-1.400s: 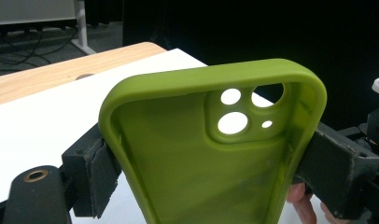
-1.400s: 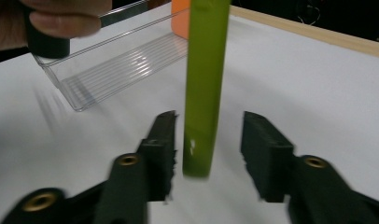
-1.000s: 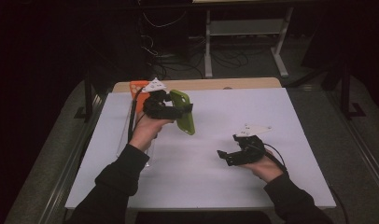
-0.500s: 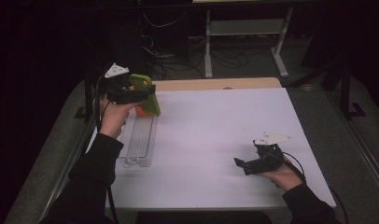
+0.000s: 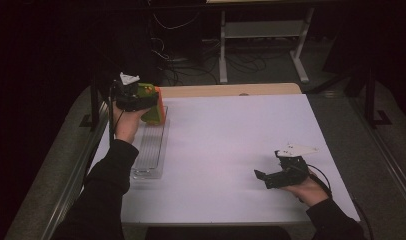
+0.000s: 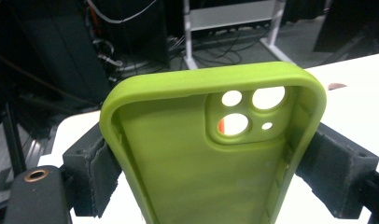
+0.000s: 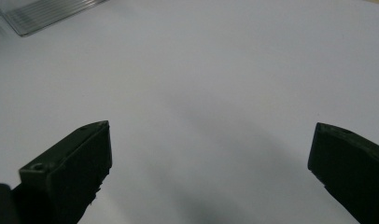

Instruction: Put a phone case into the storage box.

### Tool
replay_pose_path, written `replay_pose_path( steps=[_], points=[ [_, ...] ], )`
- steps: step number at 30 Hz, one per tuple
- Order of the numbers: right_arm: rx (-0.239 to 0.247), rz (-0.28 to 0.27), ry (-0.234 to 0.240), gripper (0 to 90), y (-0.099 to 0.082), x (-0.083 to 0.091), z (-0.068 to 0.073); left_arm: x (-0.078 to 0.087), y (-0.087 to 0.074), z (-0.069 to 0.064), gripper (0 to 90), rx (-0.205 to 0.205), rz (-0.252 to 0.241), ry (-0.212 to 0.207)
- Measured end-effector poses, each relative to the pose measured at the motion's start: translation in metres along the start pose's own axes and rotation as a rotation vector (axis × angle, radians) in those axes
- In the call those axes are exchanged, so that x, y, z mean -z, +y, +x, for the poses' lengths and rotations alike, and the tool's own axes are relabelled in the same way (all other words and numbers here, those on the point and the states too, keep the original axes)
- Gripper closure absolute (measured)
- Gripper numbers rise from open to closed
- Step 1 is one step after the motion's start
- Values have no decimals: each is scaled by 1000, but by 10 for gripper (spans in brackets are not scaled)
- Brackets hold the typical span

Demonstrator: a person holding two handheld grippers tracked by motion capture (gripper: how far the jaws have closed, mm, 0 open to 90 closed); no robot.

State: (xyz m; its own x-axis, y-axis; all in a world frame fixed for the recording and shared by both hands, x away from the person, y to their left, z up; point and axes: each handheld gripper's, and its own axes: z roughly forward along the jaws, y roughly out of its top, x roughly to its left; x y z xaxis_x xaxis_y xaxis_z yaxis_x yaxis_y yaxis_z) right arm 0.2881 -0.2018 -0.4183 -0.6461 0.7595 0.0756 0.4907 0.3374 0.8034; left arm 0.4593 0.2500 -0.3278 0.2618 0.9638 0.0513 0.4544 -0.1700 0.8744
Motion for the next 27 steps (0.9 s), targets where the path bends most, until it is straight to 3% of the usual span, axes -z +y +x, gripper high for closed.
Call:
replay_pose_path(
  steps=[8,11,15,20,24,27],
  points=[
    [10,-2,5,0,0,0,1,-24,-12,-3,143,19,53,48],
    [11,2,7,0,1,0,2,-29,-15,-3,141,0,75,83],
    [11,3,11,0,1,0,3,-36,-20,-2,140,32,98,88],
    [16,5,19,0,1,-1,3,-43,-23,0,138,36,113,102],
    [19,4,15,0,1,0,4,-46,-24,1,133,38,115,103],
    [17,2,14,0,1,0,4,-46,-24,3,88,64,94,94]
  ],
)
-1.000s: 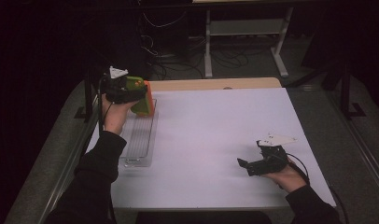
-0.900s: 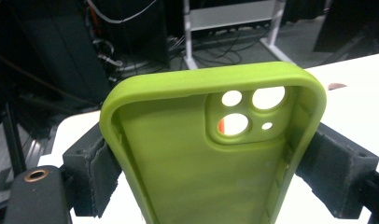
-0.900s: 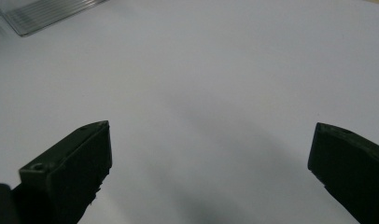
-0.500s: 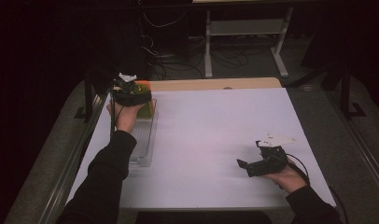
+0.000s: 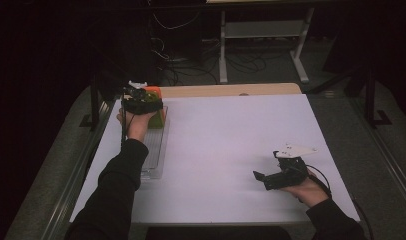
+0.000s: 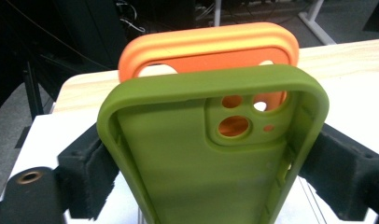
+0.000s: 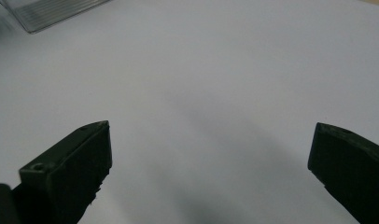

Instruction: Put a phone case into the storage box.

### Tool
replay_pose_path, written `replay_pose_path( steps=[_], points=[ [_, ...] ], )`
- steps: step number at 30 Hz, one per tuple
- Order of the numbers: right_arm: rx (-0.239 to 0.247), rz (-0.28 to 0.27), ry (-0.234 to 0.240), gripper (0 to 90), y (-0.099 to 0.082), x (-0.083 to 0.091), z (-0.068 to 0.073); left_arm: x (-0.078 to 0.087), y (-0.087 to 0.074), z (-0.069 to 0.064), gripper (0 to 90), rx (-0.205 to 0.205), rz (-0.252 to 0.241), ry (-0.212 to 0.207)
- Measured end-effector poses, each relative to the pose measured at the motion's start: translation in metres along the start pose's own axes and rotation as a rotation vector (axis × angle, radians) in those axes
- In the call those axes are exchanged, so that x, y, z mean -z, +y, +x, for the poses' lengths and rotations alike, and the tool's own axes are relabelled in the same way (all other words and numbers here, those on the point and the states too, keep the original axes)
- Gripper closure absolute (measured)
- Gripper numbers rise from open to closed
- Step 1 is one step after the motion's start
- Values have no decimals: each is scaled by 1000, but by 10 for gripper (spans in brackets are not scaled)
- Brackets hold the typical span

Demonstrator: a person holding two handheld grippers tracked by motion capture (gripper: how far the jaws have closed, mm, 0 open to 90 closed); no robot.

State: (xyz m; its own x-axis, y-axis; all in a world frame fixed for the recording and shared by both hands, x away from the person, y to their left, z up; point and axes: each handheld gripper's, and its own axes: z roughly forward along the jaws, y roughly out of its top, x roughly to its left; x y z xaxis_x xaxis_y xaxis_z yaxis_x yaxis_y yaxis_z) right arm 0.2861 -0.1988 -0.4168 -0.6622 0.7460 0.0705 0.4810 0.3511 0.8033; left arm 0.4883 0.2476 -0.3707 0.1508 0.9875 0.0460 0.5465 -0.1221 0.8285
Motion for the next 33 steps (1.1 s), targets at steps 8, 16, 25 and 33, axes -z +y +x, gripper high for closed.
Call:
replay_pose_path(
  steps=[8,16,25,33],
  points=[
    [1,0,-2,0,0,1,0,16,5,13,4,-18,20,-79],
    [1,-3,2,0,1,2,1,50,3,23,0,-80,19,-250],
    [13,-9,7,0,2,3,1,96,-16,16,0,-149,-28,-494],
    [27,-14,11,0,3,4,1,120,-40,6,0,-218,-28,-625]
  ],
)
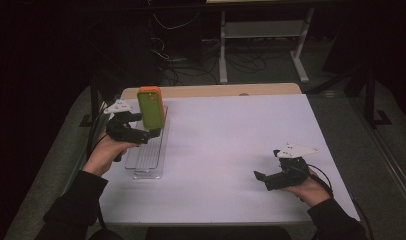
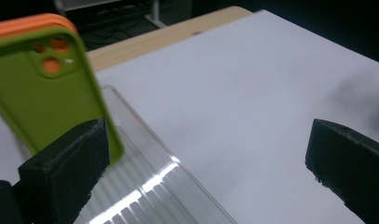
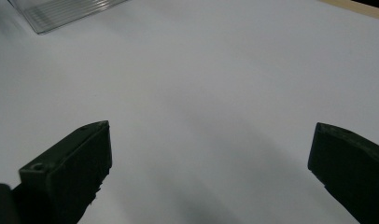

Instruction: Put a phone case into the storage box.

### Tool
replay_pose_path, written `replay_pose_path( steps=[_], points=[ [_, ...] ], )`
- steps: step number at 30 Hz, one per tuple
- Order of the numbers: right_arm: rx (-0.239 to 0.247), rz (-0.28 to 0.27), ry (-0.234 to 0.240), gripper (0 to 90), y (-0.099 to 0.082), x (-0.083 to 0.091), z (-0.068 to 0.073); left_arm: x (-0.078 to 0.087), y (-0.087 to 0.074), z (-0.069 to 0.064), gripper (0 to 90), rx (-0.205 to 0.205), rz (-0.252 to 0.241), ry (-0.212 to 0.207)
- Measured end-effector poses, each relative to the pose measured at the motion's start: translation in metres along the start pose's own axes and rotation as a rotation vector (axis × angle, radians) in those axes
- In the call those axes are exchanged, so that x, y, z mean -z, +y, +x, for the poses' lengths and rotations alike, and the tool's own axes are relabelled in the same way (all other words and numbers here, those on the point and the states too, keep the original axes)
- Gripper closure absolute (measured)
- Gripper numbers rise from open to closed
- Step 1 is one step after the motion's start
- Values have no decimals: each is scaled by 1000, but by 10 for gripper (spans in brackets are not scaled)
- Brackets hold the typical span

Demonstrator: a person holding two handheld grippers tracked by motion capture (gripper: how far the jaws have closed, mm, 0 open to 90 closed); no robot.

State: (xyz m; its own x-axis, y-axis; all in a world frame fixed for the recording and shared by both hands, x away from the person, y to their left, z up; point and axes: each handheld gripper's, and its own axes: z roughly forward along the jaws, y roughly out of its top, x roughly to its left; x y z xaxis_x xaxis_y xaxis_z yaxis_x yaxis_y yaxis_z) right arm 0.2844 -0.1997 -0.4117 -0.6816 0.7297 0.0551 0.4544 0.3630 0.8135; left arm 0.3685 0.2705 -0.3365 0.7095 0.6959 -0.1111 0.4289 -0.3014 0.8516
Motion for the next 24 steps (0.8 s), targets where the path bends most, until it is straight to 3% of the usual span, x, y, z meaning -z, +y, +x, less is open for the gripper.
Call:
replay_pose_path(
  steps=[8,11,17,24],
  points=[
    [0,-11,8,0,0,4,-2,9,-26,-22,0,-88,21,-97],
    [16,-21,2,0,0,5,-4,9,-39,-30,0,-121,39,-104],
    [19,-19,7,0,0,5,-3,5,-61,-37,0,-132,56,-124],
    [12,-9,12,0,0,4,-2,3,-69,-40,0,-157,75,-129]
  ],
)
